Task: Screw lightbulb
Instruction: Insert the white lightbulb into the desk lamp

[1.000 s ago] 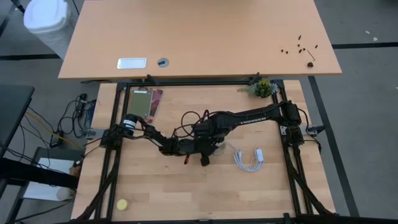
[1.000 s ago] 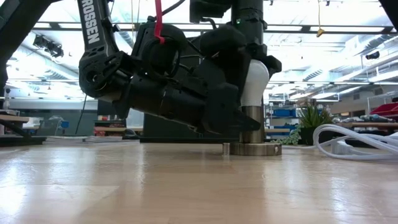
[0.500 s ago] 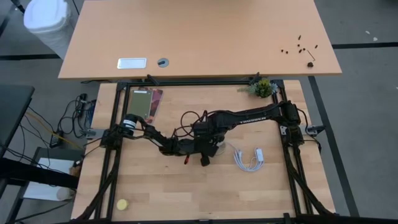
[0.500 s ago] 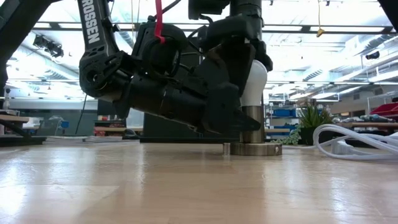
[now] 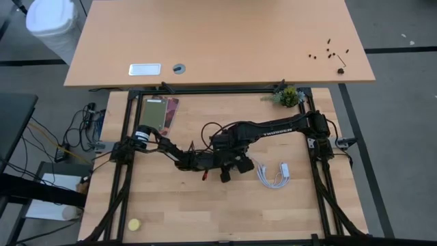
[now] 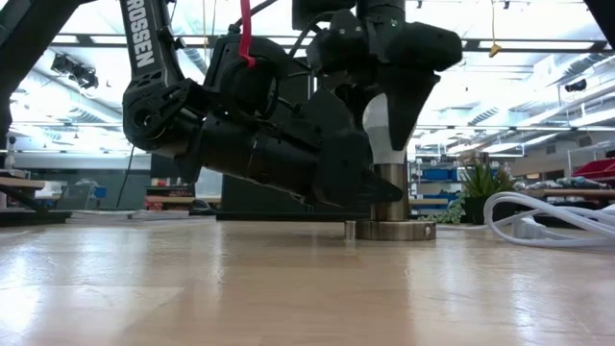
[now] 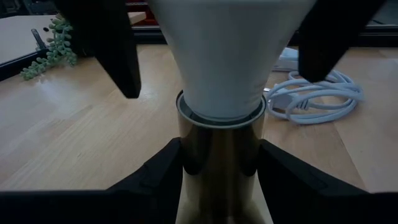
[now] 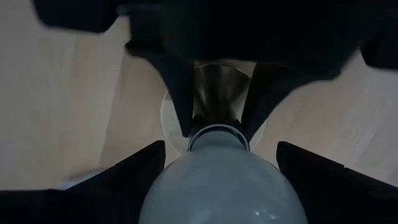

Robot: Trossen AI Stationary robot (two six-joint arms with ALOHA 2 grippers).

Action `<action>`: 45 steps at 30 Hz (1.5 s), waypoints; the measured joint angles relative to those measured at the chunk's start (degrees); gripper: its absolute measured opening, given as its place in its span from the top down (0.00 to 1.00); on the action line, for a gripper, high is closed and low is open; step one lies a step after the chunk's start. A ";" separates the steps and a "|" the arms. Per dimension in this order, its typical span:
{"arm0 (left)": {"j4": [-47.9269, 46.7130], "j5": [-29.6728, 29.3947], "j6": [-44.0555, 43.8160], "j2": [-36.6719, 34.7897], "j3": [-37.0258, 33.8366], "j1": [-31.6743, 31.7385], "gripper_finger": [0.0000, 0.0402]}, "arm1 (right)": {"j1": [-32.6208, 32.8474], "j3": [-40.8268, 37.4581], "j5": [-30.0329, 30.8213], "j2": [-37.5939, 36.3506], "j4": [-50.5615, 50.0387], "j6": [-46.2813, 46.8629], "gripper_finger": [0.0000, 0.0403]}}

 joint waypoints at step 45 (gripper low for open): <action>-0.26 -0.02 0.00 -0.02 -0.04 0.02 0.54 | 0.76 -2.60 3.35 -0.20 1.61 -5.76 0.33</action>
